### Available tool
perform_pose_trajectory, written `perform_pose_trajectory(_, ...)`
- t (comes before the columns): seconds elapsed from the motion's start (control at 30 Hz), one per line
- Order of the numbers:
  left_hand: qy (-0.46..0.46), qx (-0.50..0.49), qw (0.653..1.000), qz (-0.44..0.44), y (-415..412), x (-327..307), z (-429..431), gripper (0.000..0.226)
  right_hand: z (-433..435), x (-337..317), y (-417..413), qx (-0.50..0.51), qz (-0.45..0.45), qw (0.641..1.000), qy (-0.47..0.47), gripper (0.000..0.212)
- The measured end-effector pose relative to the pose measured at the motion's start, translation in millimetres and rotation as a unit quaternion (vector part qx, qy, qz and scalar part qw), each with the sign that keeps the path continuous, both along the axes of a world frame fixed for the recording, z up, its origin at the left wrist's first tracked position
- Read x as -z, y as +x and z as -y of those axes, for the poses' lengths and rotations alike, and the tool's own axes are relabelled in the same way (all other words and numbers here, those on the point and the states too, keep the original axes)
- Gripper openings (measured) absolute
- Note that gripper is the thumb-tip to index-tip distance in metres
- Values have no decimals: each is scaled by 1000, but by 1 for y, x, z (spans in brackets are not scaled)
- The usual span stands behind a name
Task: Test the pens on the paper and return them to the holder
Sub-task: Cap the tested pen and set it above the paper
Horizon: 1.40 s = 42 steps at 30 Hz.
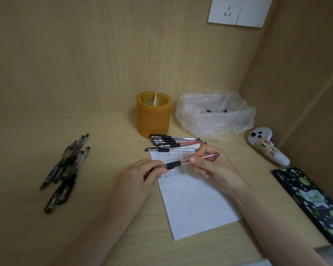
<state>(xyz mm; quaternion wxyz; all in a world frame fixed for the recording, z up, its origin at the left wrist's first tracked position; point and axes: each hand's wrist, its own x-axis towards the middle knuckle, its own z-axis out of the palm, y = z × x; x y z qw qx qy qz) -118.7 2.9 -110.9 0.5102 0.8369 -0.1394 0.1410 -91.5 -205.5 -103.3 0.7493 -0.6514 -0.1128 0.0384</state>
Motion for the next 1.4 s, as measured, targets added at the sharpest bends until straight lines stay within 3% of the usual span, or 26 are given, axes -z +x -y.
perform_pose_trajectory(0.17, 47, -29, 998, 33, 4, -3, 4, 2, -6, 0, 4, -7, -15, 997, 77, 14)
perform_pose_trajectory(0.27, 85, -56, 993, 51, 7, -1, 1, 5, -3, -2, 8, 22, -17, 991, 131, 26)
perform_pose_trajectory(0.47, 147, -97, 983, 43, 9, -2, -13, 39, 8, 3, 14, 126, 24, 987, 99, 9)
perform_pose_trajectory(0.53, 204, -147, 967, 31, 12, 0, -19, 51, 11, 4, 16, 155, 14, 982, 103, 8)
perform_pose_trajectory(0.63, 284, -239, 928, 38, 17, 5, -34, 39, 14, 5, 17, 168, 0, 980, 107, 8)
perform_pose_trajectory(0.73, 309, -265, 913, 6, 20, 7, -43, 33, 11, 4, 16, 153, -16, 983, 100, 24)
perform_pose_trajectory(0.87, 318, -257, 912, -22, 19, 9, -42, 33, 9, 3, 14, 123, -41, 984, 123, 68)
perform_pose_trajectory(1.0, 300, -266, 916, -13, 22, 11, -46, 33, 9, -1, 12, 83, -37, 989, 116, 77)
perform_pose_trajectory(1.07, 299, -303, 905, -9, 24, 11, -55, 36, 8, -4, 12, 67, -27, 992, 104, 73)
perform_pose_trajectory(1.2, 298, -386, 871, -60, 26, 10, -76, 55, 7, -3, 8, 33, -7, 996, 81, 37)
perform_pose_trajectory(1.33, 300, -399, 846, -186, 30, 11, -90, 60, 7, -2, 7, 17, -1, 997, 72, 34)
perform_pose_trajectory(1.4, 315, -383, 846, -197, 30, 12, -89, 54, 8, -1, 8, 13, 1, 998, 69, 36)
